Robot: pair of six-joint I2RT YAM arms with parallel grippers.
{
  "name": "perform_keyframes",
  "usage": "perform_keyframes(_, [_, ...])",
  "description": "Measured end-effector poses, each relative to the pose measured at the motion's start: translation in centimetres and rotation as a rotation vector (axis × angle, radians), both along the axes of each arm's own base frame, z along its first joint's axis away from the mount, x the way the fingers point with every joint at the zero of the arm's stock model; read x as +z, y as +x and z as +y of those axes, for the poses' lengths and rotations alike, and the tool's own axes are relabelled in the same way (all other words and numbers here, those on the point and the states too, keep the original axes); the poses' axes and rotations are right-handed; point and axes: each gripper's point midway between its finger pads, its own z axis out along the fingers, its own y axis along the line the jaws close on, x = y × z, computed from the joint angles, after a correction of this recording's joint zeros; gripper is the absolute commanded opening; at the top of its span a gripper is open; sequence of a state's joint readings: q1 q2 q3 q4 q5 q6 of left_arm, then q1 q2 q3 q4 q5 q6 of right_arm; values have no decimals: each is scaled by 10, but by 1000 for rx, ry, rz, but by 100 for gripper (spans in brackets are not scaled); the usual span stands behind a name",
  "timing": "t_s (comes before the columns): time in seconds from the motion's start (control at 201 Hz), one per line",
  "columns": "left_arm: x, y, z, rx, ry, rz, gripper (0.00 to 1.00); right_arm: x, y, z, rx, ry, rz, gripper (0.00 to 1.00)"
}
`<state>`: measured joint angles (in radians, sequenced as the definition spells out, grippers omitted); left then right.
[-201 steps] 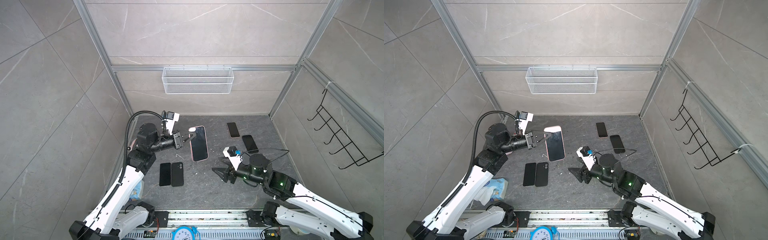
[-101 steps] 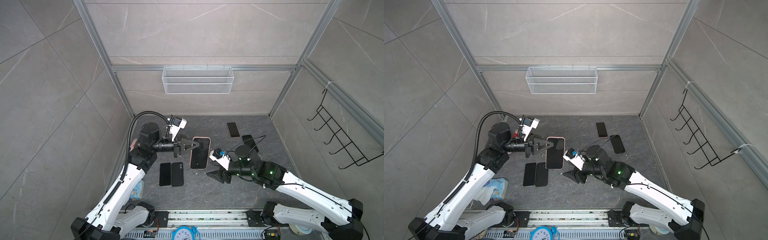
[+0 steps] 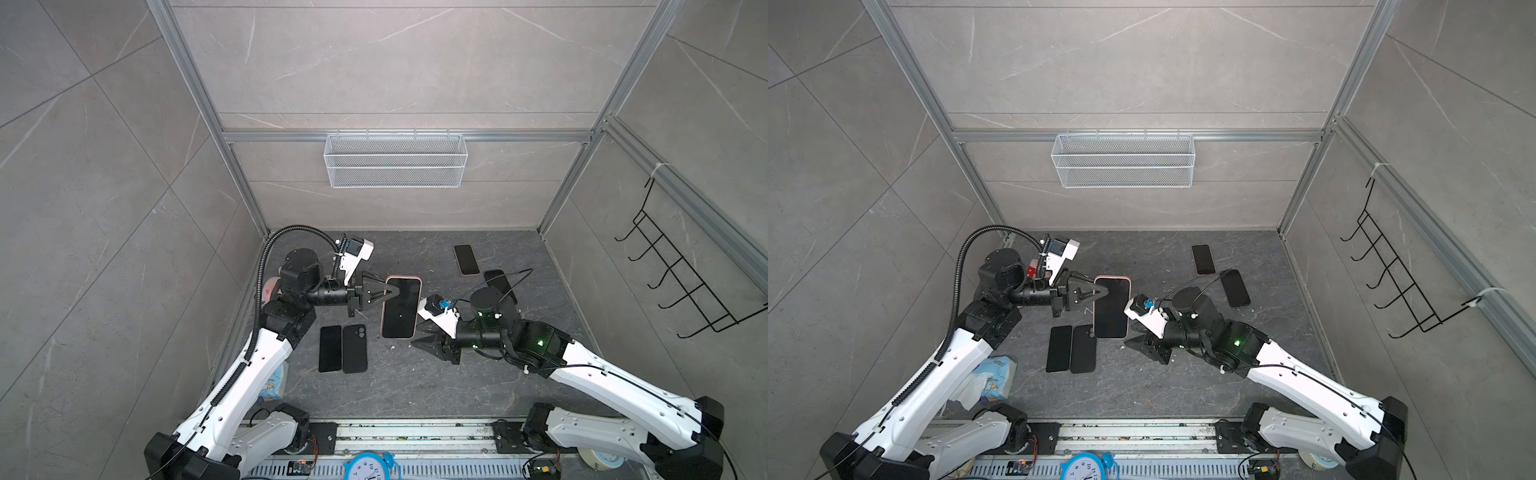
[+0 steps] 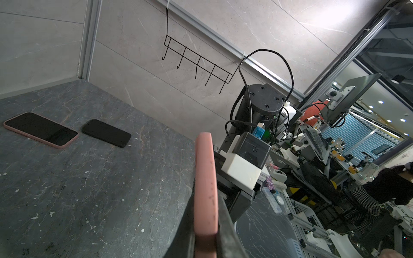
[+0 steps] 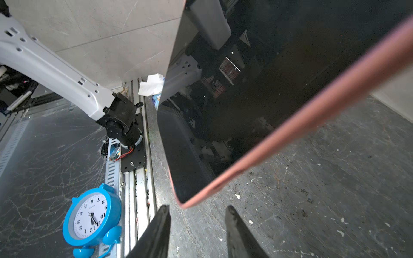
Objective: Take the phone out of the phone case
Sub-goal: Remove the phone case from the phone.
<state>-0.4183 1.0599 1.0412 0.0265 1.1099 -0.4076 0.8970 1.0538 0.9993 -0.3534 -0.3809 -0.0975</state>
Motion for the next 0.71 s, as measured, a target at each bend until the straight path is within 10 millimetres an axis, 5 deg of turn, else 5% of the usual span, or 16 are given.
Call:
perform_keyframes(0.304, [-4,2,-1,2,-11,14,0,16,1,5,26,76,2,35])
perform_keyframes(0.707, [1,3,-1,5,-29,5,0,-2,-3,5,47,73,54,32])
